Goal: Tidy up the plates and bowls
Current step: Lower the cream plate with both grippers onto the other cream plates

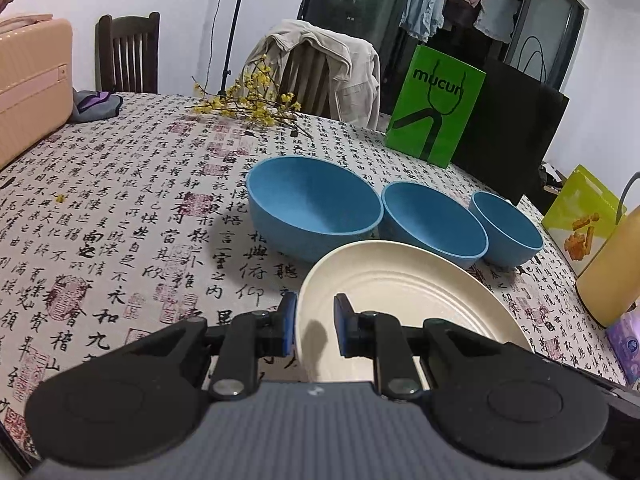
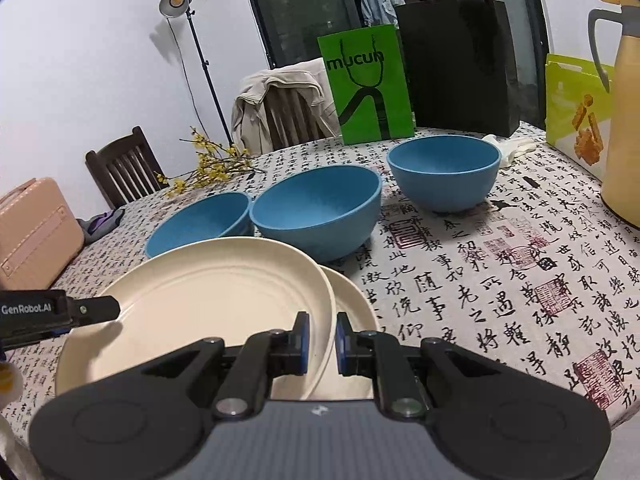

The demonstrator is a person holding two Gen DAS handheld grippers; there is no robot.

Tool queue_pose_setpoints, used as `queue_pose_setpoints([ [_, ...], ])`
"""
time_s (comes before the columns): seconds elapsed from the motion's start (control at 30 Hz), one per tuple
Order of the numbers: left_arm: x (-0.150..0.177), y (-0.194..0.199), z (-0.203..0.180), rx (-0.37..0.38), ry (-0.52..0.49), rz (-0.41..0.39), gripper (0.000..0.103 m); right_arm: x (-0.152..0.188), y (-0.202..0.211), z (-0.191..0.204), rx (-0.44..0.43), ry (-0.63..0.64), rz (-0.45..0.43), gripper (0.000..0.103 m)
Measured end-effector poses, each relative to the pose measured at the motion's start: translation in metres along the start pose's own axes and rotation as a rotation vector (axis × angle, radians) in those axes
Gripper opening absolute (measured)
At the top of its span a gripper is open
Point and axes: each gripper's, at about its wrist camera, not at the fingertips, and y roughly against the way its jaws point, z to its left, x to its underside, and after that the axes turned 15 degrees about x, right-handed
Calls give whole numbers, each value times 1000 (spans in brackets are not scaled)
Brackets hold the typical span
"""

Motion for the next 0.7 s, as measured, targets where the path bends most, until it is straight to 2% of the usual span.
queue_pose_setpoints([
  [0.4,11,-23,-7,-6,-16,25,20,4,-9,-10,38,7,-23,13],
  [0.7,20,-40,-11,-54,-67,14,20,10,-19,-7,67,31,-33,13],
])
